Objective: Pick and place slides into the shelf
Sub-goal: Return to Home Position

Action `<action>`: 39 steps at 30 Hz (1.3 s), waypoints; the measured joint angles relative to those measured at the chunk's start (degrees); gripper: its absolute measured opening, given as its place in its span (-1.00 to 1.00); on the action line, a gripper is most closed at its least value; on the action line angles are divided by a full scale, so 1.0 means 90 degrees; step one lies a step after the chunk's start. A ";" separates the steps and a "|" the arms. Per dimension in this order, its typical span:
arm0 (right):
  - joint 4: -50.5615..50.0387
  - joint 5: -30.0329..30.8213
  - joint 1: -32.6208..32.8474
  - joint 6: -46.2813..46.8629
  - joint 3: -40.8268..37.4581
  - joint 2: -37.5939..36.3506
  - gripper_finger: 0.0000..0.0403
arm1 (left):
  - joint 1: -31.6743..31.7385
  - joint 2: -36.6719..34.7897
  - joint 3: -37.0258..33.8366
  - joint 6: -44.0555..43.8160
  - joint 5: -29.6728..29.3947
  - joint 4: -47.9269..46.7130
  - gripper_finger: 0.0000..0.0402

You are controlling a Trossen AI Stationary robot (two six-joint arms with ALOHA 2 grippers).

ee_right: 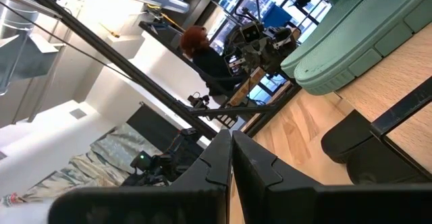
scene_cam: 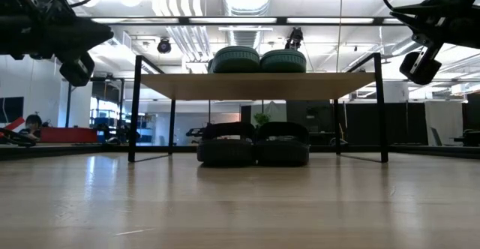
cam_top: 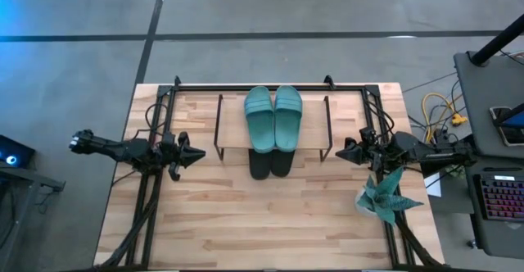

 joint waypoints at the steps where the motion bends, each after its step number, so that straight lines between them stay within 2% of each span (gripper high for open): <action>1: 0.0000 0.0001 -0.0001 0.0000 0.0000 0.0000 -0.96 | 0.0000 0.0018 0.0000 0.0000 0.0000 0.0000 -0.89; 39: 0.0001 0.0001 0.0002 0.0000 0.0000 0.0000 -0.96 | -0.0002 0.0132 0.0000 0.0000 0.0002 0.0000 -0.89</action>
